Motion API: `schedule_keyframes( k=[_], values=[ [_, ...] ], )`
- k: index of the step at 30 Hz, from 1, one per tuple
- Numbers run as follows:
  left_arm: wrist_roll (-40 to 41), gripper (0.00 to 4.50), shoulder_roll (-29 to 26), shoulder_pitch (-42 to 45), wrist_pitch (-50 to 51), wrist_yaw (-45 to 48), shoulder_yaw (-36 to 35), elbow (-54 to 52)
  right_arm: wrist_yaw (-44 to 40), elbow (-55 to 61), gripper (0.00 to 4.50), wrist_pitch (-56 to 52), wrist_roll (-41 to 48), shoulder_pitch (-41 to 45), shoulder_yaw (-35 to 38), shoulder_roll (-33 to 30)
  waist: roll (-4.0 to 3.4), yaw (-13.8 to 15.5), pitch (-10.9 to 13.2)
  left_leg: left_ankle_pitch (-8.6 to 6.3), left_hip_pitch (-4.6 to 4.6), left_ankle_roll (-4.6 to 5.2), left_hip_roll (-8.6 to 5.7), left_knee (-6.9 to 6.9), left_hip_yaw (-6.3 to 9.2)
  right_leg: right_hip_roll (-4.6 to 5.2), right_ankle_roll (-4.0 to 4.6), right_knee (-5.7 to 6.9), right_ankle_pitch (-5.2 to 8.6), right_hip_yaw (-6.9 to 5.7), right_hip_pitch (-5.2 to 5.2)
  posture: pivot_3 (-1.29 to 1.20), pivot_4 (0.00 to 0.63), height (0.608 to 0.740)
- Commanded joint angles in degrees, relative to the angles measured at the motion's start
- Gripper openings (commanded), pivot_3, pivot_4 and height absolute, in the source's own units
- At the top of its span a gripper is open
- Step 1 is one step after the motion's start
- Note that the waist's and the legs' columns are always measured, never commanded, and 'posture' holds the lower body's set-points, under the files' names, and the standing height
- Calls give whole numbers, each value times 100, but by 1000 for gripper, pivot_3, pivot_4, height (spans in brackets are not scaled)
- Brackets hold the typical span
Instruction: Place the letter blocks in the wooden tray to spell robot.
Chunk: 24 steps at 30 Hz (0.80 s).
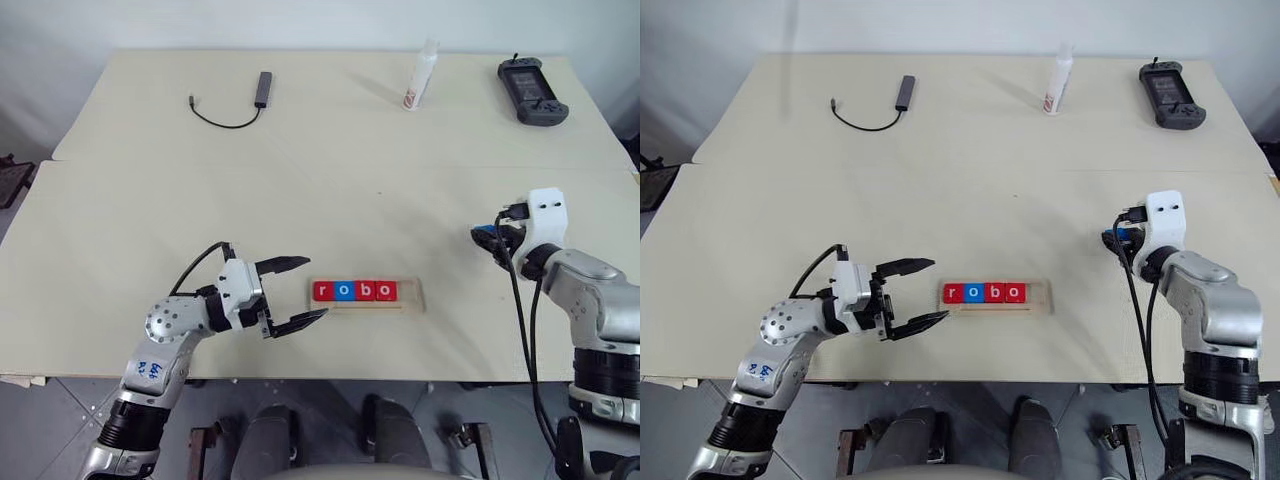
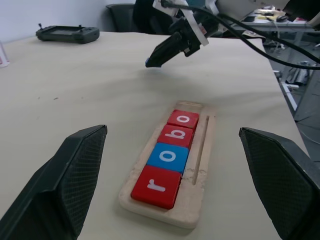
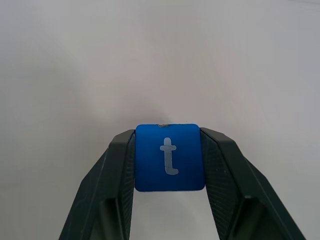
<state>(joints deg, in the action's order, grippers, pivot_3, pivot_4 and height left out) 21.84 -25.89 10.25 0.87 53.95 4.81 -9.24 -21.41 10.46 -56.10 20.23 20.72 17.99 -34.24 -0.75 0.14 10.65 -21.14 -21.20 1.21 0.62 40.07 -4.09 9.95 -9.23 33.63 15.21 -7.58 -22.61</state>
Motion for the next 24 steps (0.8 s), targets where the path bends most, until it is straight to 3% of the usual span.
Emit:
schedule_keyframes(
  k=[1, 7, 13, 18, 22, 24],
  values=[
    [81, 4500, 11, 147, -17, 155, 18, 73, 236, 887, 1839, -635, 272, -180, 476, 27, 0, -1, 0, 0, 0, 0, -1, 0, 0, 0, 0, 0, 0, 1, 0, 0, 150, 740],
    [90, 4500, 60, 328, -50, 283, 16, 294, 786, 2551, 1839, -2150, 681, -674, 1003, 828, 0, 0, 0, -3, 0, -7, 8, -2, 5, -9, 5, 1, 3, 0, -2, 0, 150, 740],
    [87, 4500, 147, 357, -13, 309, 62, 305, 1462, 3144, 1839, -2278, 287, -1194, 554, 1533, -1, -6, -1, -3, 0, -8, 7, -2, 3, -9, 5, 3, 3, 5, -4, 0, 150, 740],
    [101, 4500, 122, 283, 37, 319, 33, 227, 1551, 3241, 1839, -2542, 354, -1183, 530, 2017, -1, -20, -1, -4, 1, -9, 8, -3, 1, -11, 7, 4, 4, 6, -6, 0, 150, 740],
    [104, 4500, 84, 228, 50, 310, -10, 187, 1269, 3174, 3144, -2566, 414, -1068, 619, 1672, -2, -26, -1, -4, 2, -9, 9, -2, 1, -13, 7, 4, 4, 8, -6, 0, 150, 740],
    [102, 4500, 87, 206, 41, 279, -34, 173, 735, 3061, 3741, -2532, 638, -1084, 691, 1100, -4, -10, 0, -5, 1, -8, 7, -2, 1, -12, 7, 3, 4, 11, -7, 0, 150, 740]
  ],
)
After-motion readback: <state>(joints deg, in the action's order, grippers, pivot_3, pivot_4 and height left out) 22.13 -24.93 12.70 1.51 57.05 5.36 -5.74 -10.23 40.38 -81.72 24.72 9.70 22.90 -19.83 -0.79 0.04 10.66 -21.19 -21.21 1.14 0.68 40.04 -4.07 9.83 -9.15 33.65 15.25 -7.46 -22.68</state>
